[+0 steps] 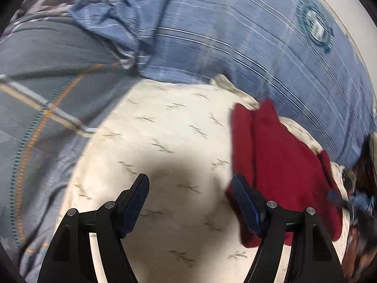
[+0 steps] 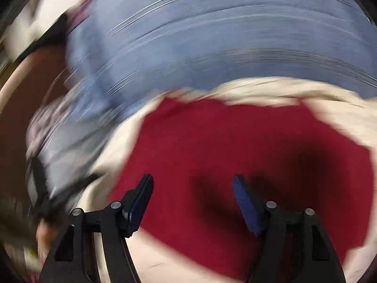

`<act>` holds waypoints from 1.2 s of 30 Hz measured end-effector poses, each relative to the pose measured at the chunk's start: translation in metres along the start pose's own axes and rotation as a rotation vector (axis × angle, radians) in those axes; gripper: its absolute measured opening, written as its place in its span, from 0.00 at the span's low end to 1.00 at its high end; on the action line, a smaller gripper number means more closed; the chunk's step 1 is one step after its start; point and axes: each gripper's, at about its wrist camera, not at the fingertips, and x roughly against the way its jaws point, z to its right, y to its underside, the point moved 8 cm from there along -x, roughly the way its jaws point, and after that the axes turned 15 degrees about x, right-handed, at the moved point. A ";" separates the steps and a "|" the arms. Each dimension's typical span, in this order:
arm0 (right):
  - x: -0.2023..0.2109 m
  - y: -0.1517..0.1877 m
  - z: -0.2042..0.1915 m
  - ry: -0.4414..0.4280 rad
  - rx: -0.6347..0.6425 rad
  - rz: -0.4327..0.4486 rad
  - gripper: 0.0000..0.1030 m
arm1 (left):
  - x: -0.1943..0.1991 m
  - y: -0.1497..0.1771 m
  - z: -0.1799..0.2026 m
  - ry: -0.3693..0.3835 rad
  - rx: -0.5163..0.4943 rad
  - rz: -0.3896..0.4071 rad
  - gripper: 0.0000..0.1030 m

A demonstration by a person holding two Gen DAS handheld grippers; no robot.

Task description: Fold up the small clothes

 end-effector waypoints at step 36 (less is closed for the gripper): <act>-0.107 -0.006 -0.064 -0.161 -0.012 -0.131 0.00 | 0.020 -0.015 -0.010 0.042 0.068 0.072 0.70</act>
